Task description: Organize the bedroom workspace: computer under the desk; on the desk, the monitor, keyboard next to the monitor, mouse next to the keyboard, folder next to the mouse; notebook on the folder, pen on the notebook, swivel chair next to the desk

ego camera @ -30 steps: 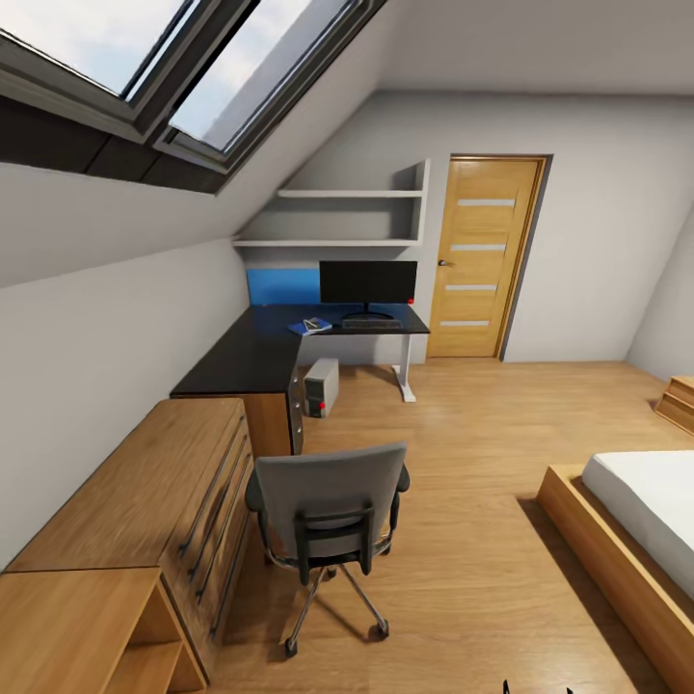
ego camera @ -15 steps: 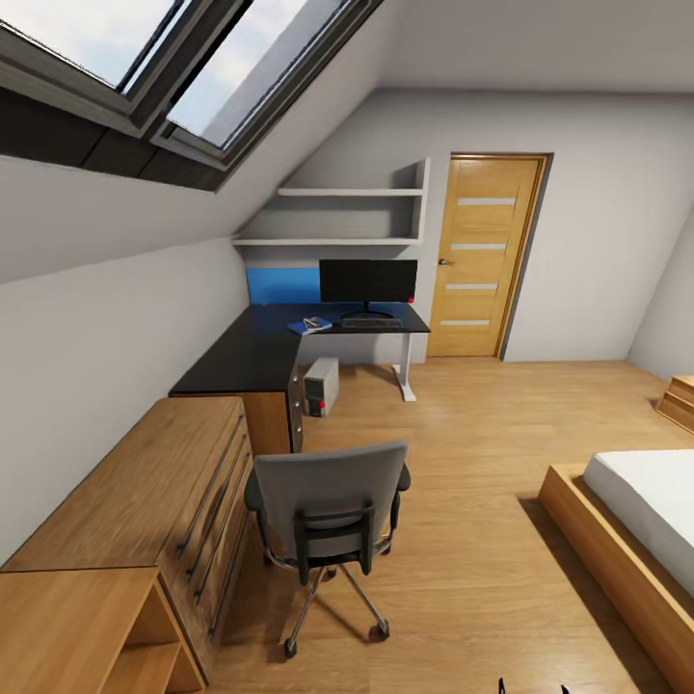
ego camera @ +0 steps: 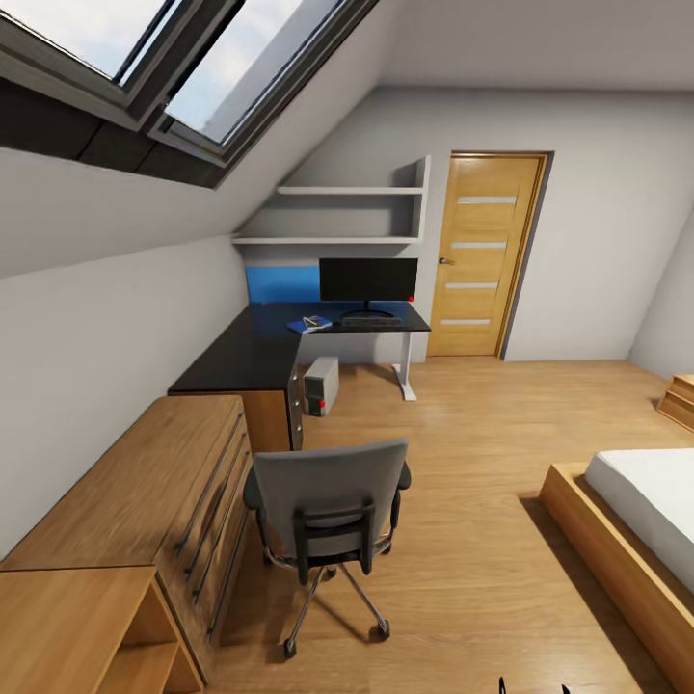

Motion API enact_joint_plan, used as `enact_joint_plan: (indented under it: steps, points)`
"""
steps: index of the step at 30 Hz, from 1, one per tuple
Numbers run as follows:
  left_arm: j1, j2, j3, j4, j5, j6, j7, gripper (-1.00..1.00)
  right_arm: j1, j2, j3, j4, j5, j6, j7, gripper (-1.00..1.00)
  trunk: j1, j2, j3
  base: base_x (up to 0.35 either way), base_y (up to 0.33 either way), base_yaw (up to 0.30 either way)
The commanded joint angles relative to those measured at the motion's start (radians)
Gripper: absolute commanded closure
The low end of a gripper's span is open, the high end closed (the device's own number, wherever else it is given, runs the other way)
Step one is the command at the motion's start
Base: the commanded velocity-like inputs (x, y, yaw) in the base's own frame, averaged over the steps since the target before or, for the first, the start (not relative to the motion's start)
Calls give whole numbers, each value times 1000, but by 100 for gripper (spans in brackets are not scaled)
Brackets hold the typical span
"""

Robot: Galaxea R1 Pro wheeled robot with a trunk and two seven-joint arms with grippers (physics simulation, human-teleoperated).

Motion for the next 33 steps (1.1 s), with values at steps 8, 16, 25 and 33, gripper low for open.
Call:
enact_joint_plan:
  steps: [8, 16, 25, 33]
  points:
    - [0, 1, -8, 0, 62, -6, -19, -100, -1, -1, 8, 0, 2, -1, -9, -100, 31, -57, -27, 0, 0, 0]
    - [0, 8, -8, -1, 69, -11, -24, -100, 0, -2, 8, 1, 5, -1, -9, -100, 62, -113, -52, 0, 0, 0]
    - [-1, 14, -9, -18, 65, -14, -26, -100, -1, -4, 8, 3, 5, -1, -9, -100, 96, -176, -80, 0, 0, 0]
    - [-1, 23, -10, -33, 64, -14, -25, -100, -1, -4, 8, 4, 5, -1, -9, -100, 127, -232, -105, 0, 0, 0]
